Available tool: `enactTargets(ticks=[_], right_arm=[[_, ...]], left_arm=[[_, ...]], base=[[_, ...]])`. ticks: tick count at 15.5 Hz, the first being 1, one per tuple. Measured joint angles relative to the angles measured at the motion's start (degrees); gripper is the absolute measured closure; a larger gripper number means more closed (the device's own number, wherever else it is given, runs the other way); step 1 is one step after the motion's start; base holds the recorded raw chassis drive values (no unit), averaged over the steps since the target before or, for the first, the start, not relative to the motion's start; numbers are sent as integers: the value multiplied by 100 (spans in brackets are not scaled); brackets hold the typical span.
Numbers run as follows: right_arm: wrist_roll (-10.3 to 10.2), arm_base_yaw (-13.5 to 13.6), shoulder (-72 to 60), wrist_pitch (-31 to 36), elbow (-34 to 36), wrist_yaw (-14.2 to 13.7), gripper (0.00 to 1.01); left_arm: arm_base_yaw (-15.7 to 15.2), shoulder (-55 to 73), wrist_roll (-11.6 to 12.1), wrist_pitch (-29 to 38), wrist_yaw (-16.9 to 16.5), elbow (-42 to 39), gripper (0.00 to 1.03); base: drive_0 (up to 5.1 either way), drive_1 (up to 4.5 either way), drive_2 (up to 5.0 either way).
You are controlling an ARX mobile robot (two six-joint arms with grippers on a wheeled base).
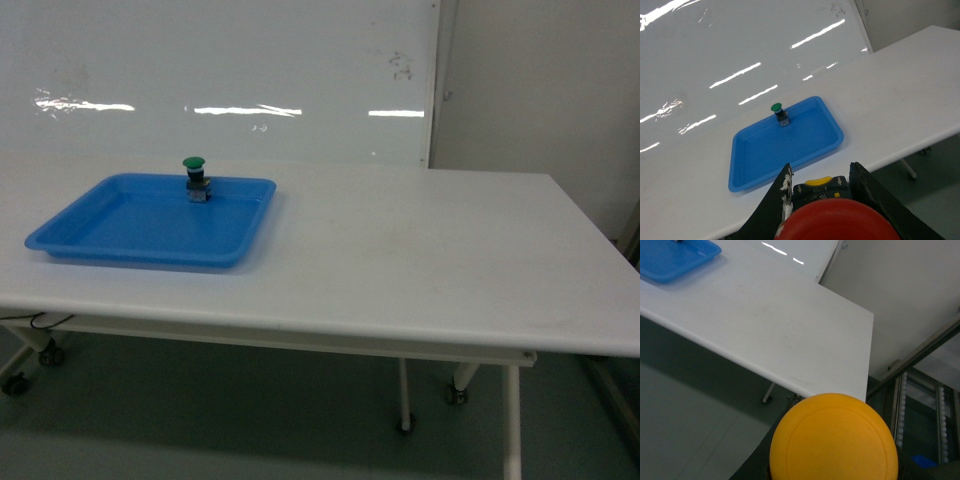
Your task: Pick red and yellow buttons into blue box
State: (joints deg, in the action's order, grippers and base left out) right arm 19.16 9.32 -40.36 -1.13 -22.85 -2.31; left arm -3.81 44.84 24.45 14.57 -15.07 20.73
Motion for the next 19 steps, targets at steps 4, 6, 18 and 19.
enactTargets(ticks=[4,6,18,19], right_arm=[[0,0,-2,-13,0,0,73],[0,-2,2,-9,0,0,73],[0,0,20,-2,0,0,73],[0,0,22,-20,0,2,73]], left_arm=[[0,-2,0,4,-2,0,73],[2,-9,0,9,-2,0,73],[0,-17,0,4,-2,2,73],[0,-11,0,-7,-2,2,73]], base=[[447,-415,9],[445,-418,4],[444,-421,0],[444,-421,0]])
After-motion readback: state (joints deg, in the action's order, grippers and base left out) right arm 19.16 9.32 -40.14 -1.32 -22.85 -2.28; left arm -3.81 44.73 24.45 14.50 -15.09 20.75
